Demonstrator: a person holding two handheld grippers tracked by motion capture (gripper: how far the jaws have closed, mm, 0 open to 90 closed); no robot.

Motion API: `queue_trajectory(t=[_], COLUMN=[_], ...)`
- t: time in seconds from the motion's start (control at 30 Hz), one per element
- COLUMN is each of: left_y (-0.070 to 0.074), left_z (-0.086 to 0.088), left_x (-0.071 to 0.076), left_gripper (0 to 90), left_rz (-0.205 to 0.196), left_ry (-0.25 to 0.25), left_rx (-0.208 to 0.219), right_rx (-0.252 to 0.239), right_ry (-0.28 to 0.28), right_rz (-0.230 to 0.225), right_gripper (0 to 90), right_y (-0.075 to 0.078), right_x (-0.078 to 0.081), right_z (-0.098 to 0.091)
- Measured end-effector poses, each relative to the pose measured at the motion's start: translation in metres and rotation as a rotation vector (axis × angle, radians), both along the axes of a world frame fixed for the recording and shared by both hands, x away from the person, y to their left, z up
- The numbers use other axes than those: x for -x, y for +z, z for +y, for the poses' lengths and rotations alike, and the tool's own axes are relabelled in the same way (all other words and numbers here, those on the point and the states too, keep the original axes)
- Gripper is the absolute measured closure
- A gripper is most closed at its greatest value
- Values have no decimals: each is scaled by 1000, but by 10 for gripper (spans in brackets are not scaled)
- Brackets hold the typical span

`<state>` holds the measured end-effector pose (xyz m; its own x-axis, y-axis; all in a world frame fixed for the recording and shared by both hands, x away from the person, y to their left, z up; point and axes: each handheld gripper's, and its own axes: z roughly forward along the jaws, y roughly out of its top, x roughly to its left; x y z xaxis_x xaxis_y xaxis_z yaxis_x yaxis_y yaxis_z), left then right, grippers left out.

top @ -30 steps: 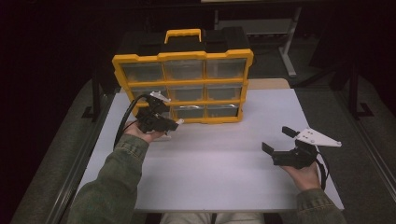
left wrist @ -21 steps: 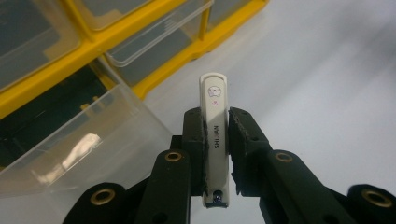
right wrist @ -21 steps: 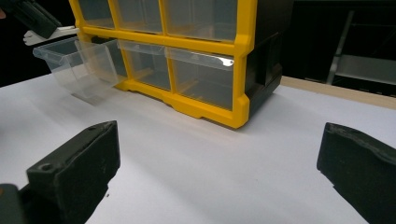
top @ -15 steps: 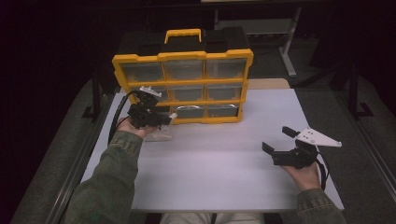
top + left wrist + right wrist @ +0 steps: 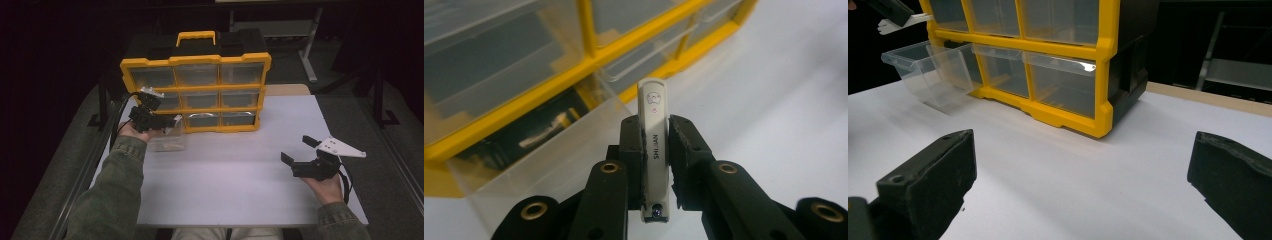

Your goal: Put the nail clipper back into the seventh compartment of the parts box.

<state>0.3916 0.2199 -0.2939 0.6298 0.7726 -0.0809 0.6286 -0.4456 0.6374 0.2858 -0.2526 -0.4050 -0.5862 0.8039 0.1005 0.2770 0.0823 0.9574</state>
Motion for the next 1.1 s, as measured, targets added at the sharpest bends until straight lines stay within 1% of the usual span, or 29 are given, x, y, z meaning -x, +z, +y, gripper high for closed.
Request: queue_trajectory(t=[0.13, 0.23, 0.3, 0.4, 0.5, 0.6, 0.63, 0.67, 0.7, 0.73, 0.77, 0.8, 0.87, 0.93, 1.0, 1.07, 1.1], left_y=[-1, -3, -5, -7, -11, -13, -14, -14, -14, -14, -15, -15, -17, -19, -20, -20, -21], left_z=[8, 13, 16, 19, 22, 24, 24, 24, 25, 25, 25, 26, 26, 28, 30, 33, 35], left_x=[-2, -5, -6, -8, -10, -11, -11, -10, -10, -9, -7, -6, -4, -2, -1, 1, 2], left_gripper=[775, 775, 775, 775, 774, 765, 728, 639, 606, 558, 540, 504, 418, 349, 281, 219, 184], left_rz=[-6, -2, 1, -6, -17, -21, -23, -21, -18, -17, -21, -26, -28, -33, -43, -45, -43], left_ry=[26, 37, 44, 55, 80, 102, 110, 105, 97, 89, 83, 79, 77, 81, 86, 82, 81], left_rx=[-5, -1, 9, 4, 11, 20, 18, 15, 29, 31, 31, 33, 49, 57, 83, 105, 128], right_rx=[0, 1, 0, 0, -1, -2, -2, -3, -3, -3, -4, -4, -4, -4, -3, -4, -4], right_ry=[-1, -1, -1, -1, -1, -2, -2, -3, -3, -3, -3, -3, -2, -2, -3, -3, -3], right_rz=[0, 2, 2, 3, 3, 2, 2, 3, 3, 2, 2, 1, 2, 1, 1, 1, 1], right_gripper=[0, 0, 0, 0, 0, 0, 0, 0, 0, 0, 0, 0, 0, 0, 0, 0, 0], right_y=[0, 0, 0, 0, 0, 0, 0, 0, 0, 0, 0, 0, 0, 0, 0, 0, 0], right_x=[0, 0, 0, 0, 0, 0, 0, 0, 0, 0, 0, 0, 0, 0, 0, 0, 0], right_z=[0, 0, 0, 0, 0, -1, -1, -1, -1, -1, -1, -1, -1, -1, -1, -1, -1])
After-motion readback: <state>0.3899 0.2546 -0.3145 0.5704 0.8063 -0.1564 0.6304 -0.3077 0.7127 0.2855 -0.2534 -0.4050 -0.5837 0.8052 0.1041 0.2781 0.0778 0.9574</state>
